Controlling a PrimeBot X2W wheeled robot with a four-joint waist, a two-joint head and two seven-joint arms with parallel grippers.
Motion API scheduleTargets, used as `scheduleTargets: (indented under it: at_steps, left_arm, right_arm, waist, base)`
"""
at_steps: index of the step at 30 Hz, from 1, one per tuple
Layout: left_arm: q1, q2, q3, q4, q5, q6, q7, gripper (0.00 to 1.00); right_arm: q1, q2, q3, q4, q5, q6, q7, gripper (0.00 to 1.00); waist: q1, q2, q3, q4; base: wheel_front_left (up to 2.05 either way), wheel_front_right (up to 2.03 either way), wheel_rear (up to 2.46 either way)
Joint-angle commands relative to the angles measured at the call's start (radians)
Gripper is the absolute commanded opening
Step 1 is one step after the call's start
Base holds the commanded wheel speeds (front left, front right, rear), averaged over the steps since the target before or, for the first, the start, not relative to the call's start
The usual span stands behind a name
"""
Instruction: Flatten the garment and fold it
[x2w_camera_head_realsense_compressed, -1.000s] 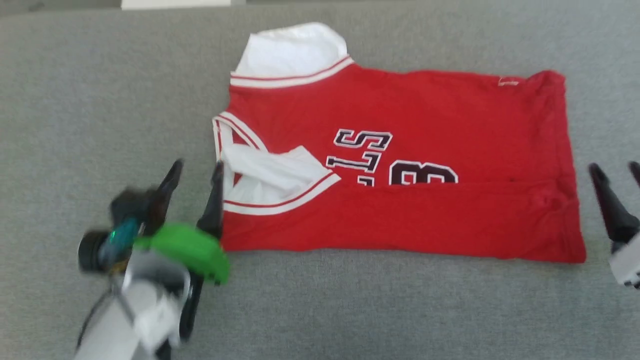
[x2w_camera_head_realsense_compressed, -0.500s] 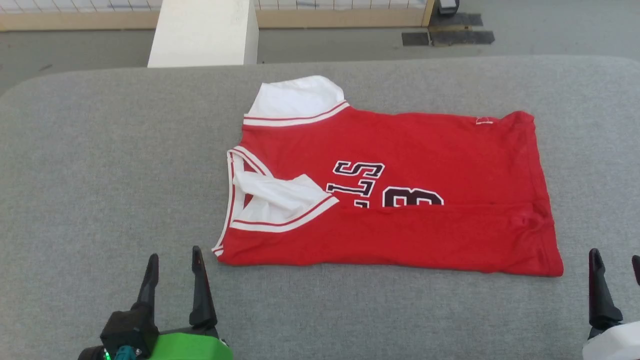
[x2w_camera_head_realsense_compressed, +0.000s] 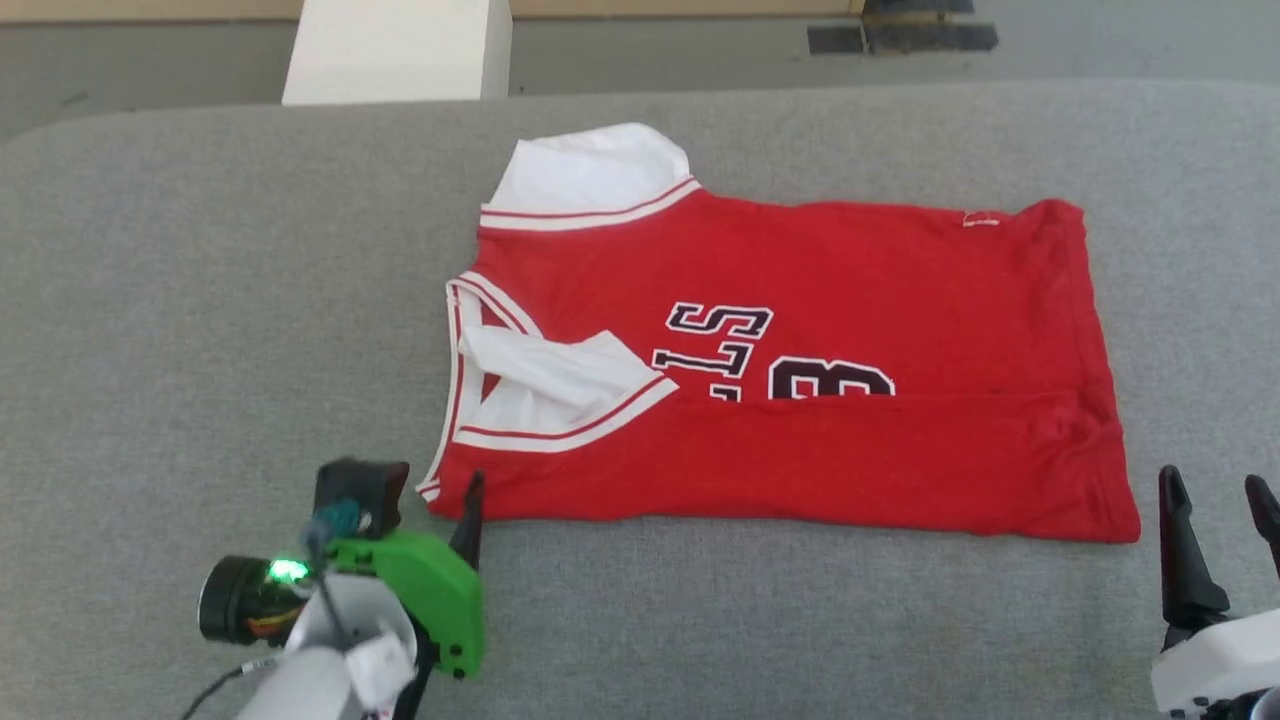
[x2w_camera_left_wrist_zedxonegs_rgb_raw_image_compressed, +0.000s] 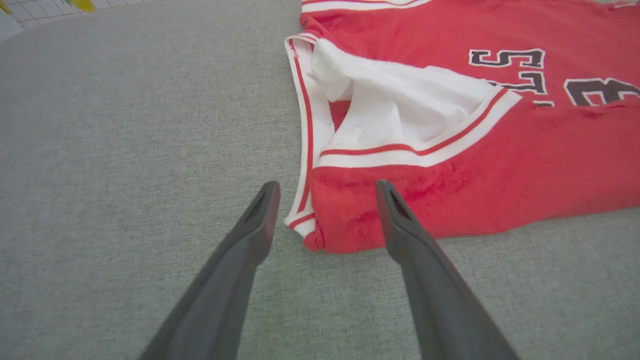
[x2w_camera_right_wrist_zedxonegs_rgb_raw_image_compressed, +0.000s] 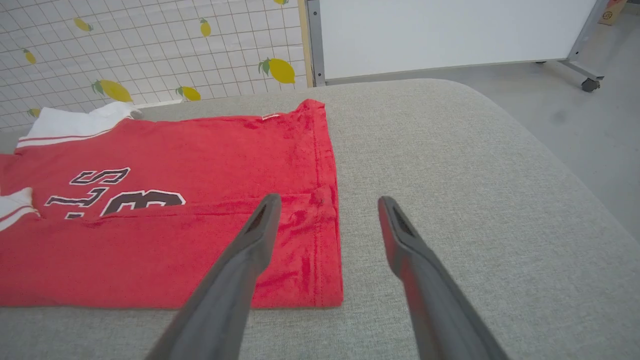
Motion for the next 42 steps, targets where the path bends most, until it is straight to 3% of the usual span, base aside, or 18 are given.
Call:
scheduleTargets:
  at_steps: [1, 8, 12, 14, 18, 23, 34, 40, 41, 42]
  left_arm:
    - [-0.028, 0.012, -0.008, 0.017, -0.008, -0.011, 0.032, 1.0]
    - [-0.069, 0.023, -0.007, 0.083, -0.031, 0.007, 0.157, 1.0]
    - [-0.063, 0.021, -0.023, 0.095, -0.065, -0.019, 0.208, 1.0]
    - [-0.06, 0.019, -0.029, 0.1, -0.074, -0.027, 0.219, 0.0]
    - [-0.052, 0.016, -0.034, 0.112, -0.087, -0.041, 0.211, 0.0]
    - [-0.028, 0.008, 0.015, 0.087, -0.108, -0.015, 0.139, 0.0]
    - [0.031, -0.004, 0.062, -0.044, -0.115, 0.036, 0.048, 0.0]
    - [-0.009, -0.018, 0.044, -0.052, -0.1, 0.035, 0.048, 0.04]
    - [-0.016, -0.02, 0.041, -0.05, -0.099, 0.035, 0.049, 0.05]
    - [-0.02, -0.021, 0.039, -0.048, -0.098, 0.034, 0.049, 0.05]
  right_arm:
    - [-0.017, -0.005, 0.006, -0.001, 0.004, -0.001, 0.001, 1.0]
    - [-0.028, -0.022, 0.017, 0.016, 0.018, -0.001, -0.001, 1.0]
    - [-0.03, -0.031, 0.019, 0.023, 0.022, -0.001, 0.0, 1.0]
    - [-0.035, -0.037, 0.024, 0.029, 0.021, -0.001, 0.002, 1.0]
    - [-0.054, -0.054, 0.053, 0.039, 0.021, -0.001, 0.012, 1.0]
    - [-0.091, -0.1, 0.09, 0.048, 0.021, -0.001, 0.038, 1.0]
    - [-0.141, -0.16, 0.08, 0.138, 0.133, -0.001, 0.348, 1.0]
    - [-0.171, -0.169, 0.091, 0.185, 0.153, -0.001, 0.417, 1.0]
    - [-0.176, -0.165, 0.091, 0.198, 0.156, -0.001, 0.424, 0.69]
    - [-0.181, -0.161, 0.093, 0.208, 0.158, -0.001, 0.433, 0.0]
  waist:
    - [0.0, 0.0, 0.031, -0.005]
    - [0.0, 0.0, 0.069, -0.023]
    - [0.0, 0.0, 0.075, -0.029]
    - [0.0, 0.0, 0.074, -0.03]
    - [0.0, 0.0, 0.059, -0.031]
    - [0.0, 0.0, 0.031, -0.028]
    - [0.0, 0.0, 0.084, -0.003]
    - [0.0, 0.0, 0.131, 0.016]
    - [0.0, 0.0, 0.135, 0.018]
    - [0.0, 0.0, 0.136, 0.019]
  base:
    - [0.0, 0.0, 0.0]
    - [0.0, 0.0, 0.0]
    - [0.0, 0.0, 0.0]
    - [0.0, 0.0, 0.0]
    - [0.0, 0.0, 0.0]
    - [0.0, 0.0, 0.0]
    - [0.0, 0.0, 0.0]
    - [0.0, 0.0, 0.0]
    - [0.0, 0.0, 0.0]
    - [0.0, 0.0, 0.0]
